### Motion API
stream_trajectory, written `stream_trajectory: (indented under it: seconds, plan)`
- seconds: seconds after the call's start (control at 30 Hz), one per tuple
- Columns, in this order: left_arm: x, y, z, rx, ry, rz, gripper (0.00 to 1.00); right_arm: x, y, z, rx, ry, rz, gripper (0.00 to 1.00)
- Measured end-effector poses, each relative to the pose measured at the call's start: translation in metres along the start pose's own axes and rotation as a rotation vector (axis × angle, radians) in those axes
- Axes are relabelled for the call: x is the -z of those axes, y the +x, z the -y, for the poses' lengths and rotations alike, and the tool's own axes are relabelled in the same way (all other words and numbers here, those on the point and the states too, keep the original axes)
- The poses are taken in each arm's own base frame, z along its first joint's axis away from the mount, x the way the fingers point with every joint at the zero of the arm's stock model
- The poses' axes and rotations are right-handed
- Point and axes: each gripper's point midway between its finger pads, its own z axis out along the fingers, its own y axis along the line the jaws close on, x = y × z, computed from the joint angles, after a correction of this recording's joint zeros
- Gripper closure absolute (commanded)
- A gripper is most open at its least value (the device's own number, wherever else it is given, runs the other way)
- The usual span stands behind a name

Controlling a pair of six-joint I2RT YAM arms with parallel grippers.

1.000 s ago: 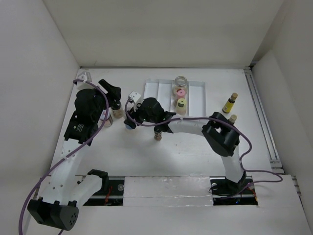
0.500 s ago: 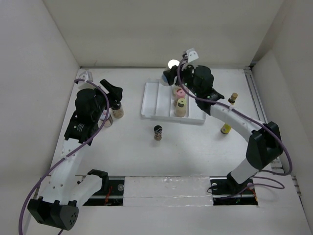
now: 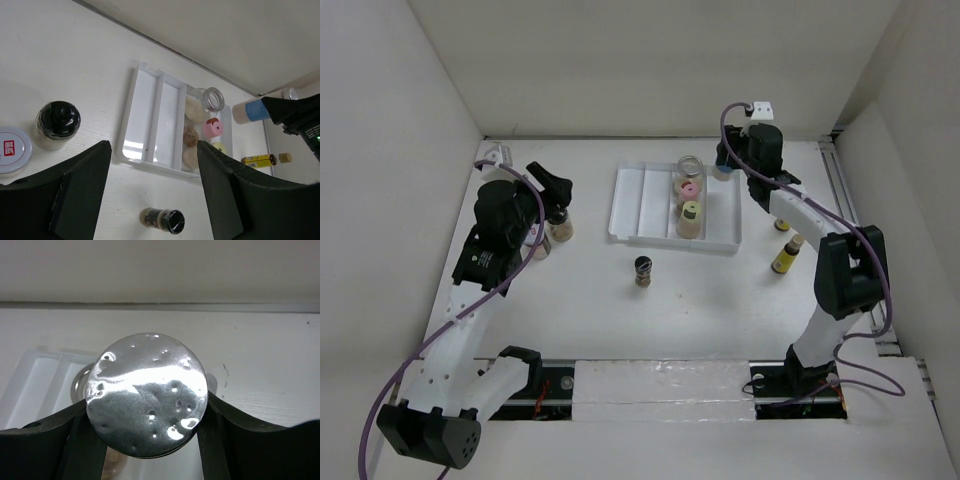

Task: Organize the condiment bottles

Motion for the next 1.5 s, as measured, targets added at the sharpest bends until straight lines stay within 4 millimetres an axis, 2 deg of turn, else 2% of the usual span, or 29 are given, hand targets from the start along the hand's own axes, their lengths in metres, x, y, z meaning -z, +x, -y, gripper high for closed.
stream_trajectory:
  seconds: [0.27,0.43,0.67,0.83,0.97,1.07,1.1,1.13,1.23,1.33,1.4,1.5]
  plan:
    - [-0.001,0.001,0.001,0.000,0.008,-0.005,0.35,-0.030,0.078,0.022,-0.004,0.043,-0.165,0.59]
    - [-0.001,0.001,0.002,0.000,0.009,-0.006,0.35,-0.041,0.105,0.031,-0.010,0.057,-0.211,0.59]
    - [-0.001,0.000,0.004,0.000,0.018,-0.004,0.35,-0.051,0.089,0.036,-0.018,0.072,-0.140,0.53]
    - [-0.002,0.001,0.003,0.000,0.017,-0.005,0.35,-0.059,0.097,0.043,-0.008,0.099,-0.129,0.45]
    - [-0.003,0.001,0.003,0.000,0.015,-0.007,0.35,-0.063,0.098,0.043,-0.003,0.102,-0.106,0.23]
    - [-0.003,0.002,0.003,0.000,0.015,-0.009,0.35,-0.064,0.092,0.040,-0.005,0.098,-0.082,0.11]
    - [-0.004,0.002,0.002,0.000,0.013,-0.011,0.35,-0.065,0.089,0.038,-0.006,0.094,-0.071,0.04]
    - [-0.004,0.002,0.002,0.000,0.013,-0.012,0.35,-0.064,0.086,0.036,-0.006,0.091,-0.062,0.03]
    - [-0.005,0.004,0.001,0.000,0.009,-0.016,0.35,-0.054,0.074,0.033,-0.008,0.080,-0.044,0.01]
    - [-0.006,0.004,0.001,-0.001,0.008,-0.017,0.35,-0.037,0.046,0.027,-0.012,0.068,0.004,0.03]
    - [-0.006,0.004,0.001,-0.001,0.007,-0.017,0.35,-0.016,0.022,0.028,-0.023,0.082,0.048,0.07]
    - [-0.006,0.004,0.001,-0.004,0.007,-0.017,0.35,0.026,-0.018,0.046,-0.087,0.196,0.137,0.12]
